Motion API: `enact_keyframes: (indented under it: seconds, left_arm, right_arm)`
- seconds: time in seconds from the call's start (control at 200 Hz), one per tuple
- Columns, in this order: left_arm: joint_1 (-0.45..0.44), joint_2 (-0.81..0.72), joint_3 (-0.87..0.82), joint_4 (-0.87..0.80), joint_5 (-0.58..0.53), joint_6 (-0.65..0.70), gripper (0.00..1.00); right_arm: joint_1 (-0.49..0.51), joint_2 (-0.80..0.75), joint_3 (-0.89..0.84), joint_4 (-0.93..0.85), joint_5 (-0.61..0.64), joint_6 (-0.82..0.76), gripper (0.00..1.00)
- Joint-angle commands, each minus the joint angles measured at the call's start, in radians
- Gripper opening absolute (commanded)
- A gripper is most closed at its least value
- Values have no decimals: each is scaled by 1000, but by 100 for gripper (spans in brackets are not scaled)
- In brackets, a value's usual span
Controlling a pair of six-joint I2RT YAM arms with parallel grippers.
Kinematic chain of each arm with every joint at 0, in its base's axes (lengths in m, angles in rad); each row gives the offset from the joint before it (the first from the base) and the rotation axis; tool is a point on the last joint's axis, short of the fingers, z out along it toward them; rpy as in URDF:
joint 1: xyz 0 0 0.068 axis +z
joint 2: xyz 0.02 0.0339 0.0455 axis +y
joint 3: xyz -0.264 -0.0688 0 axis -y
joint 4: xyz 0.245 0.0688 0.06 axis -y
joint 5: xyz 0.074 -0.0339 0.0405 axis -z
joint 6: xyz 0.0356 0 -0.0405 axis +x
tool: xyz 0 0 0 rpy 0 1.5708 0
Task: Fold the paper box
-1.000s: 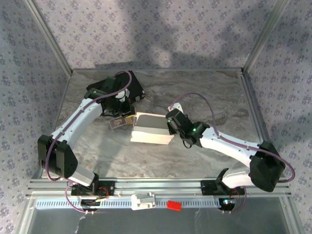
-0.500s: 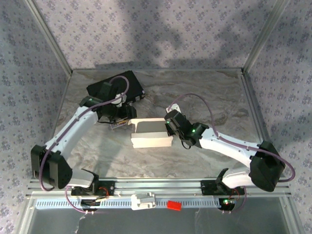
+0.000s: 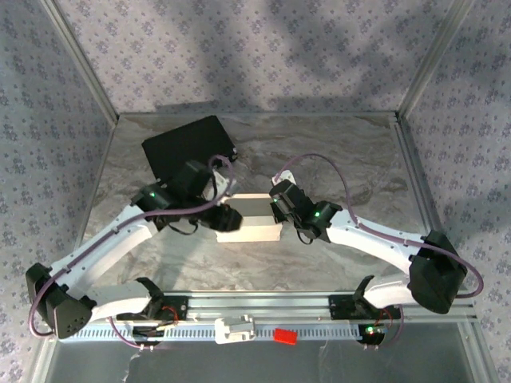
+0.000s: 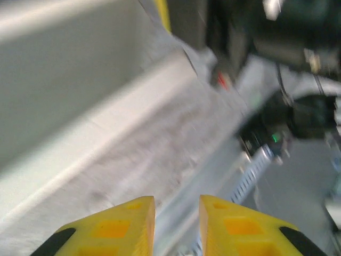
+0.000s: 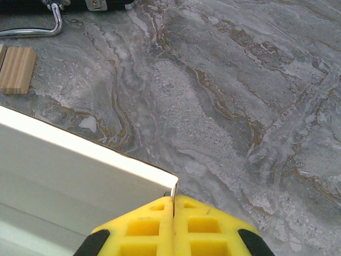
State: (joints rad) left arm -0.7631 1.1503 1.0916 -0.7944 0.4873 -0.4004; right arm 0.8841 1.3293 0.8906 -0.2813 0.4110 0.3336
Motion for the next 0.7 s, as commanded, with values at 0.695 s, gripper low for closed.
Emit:
enact_keyframes:
  seconds: [0.695]
  left_arm:
    - [-86,184,-183,426,-431,-250,36]
  right_arm:
    - [7,-76,-15,-22,-120,-19,0]
